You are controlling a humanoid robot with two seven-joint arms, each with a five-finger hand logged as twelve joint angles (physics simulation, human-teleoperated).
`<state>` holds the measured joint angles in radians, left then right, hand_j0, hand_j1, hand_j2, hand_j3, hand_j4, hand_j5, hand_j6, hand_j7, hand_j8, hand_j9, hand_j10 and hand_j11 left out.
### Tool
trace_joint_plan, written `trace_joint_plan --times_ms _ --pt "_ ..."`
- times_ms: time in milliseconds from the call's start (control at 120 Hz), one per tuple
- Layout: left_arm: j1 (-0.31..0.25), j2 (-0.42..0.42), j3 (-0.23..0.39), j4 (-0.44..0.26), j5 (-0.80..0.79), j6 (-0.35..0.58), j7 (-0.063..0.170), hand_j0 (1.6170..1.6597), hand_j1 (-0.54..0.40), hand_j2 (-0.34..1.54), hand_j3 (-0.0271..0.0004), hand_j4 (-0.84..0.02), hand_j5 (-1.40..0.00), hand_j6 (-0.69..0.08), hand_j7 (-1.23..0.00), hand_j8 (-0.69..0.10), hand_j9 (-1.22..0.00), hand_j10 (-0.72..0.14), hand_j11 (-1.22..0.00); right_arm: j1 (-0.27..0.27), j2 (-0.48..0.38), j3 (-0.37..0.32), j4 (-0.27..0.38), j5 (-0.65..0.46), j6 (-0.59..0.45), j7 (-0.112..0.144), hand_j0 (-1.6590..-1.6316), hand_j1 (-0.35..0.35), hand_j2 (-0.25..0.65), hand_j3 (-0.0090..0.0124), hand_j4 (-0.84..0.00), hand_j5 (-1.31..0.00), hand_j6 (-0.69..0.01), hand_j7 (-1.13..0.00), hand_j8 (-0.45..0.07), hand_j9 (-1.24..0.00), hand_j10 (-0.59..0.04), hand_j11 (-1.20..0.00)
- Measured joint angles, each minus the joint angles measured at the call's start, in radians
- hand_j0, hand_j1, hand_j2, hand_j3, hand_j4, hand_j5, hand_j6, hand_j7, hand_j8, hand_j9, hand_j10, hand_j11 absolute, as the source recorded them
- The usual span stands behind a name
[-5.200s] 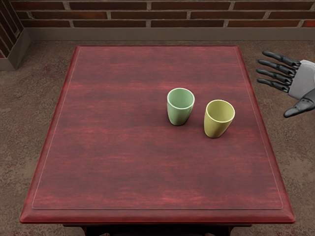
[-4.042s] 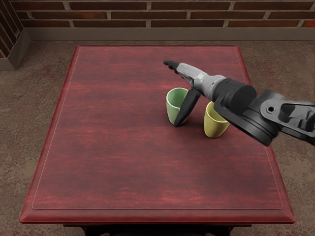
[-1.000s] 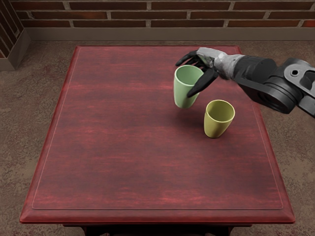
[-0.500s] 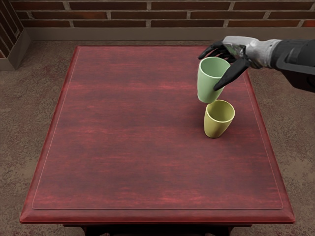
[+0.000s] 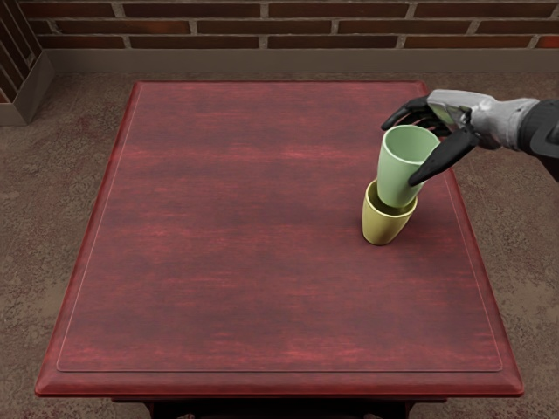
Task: Pick up cup and place in cup with right hand
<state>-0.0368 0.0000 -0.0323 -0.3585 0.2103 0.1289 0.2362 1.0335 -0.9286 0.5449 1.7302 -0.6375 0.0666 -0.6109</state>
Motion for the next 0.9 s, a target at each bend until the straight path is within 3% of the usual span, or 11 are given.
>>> trace_joint_plan --times_ms 633,667,783,900 --pt "0.0 0.0 0.0 0.0 0.0 0.0 0.0 1.6581 0.349 0.0 0.0 0.0 0.0 0.0 0.0 0.0 0.0 0.0 0.0 -0.099 0.074 -0.007 0.011 -0.097 -0.141 0.0 -1.6576 0.082 0.014 0.0 -0.388 -0.52 -0.35 -0.51 -0.314 -0.51 -0.377 -0.52" --pt "0.0 0.0 0.0 0.0 0.0 0.0 0.0 1.6581 0.349 0.0 0.0 0.0 0.0 0.0 0.0 0.0 0.0 0.0 0.0 -0.102 0.079 -0.007 0.01 -0.099 -0.144 0.0 -1.6576 0.056 0.006 0.0 -0.363 -0.48 -0.331 -0.48 -0.301 -0.48 -0.354 -0.48" --pt "0.0 0.0 0.0 0.0 0.0 0.0 0.0 1.6581 0.349 0.0 0.0 0.0 0.0 0.0 0.0 0.0 0.0 0.0 0.0 -0.108 0.092 -0.006 0.007 -0.098 -0.157 0.0 -1.6578 -0.117 0.004 0.0 -0.209 -0.28 -0.191 -0.27 -0.174 -0.27 -0.204 -0.28" --pt "0.0 0.0 0.0 0.0 0.0 0.0 0.0 1.6581 0.349 0.0 0.0 0.0 0.0 0.0 0.0 0.0 0.0 0.0 0.0 -0.104 0.095 0.009 -0.011 -0.075 -0.126 0.002 -1.6579 -0.219 0.003 0.0 -0.119 -0.16 -0.11 -0.15 -0.1 -0.16 -0.116 -0.16"
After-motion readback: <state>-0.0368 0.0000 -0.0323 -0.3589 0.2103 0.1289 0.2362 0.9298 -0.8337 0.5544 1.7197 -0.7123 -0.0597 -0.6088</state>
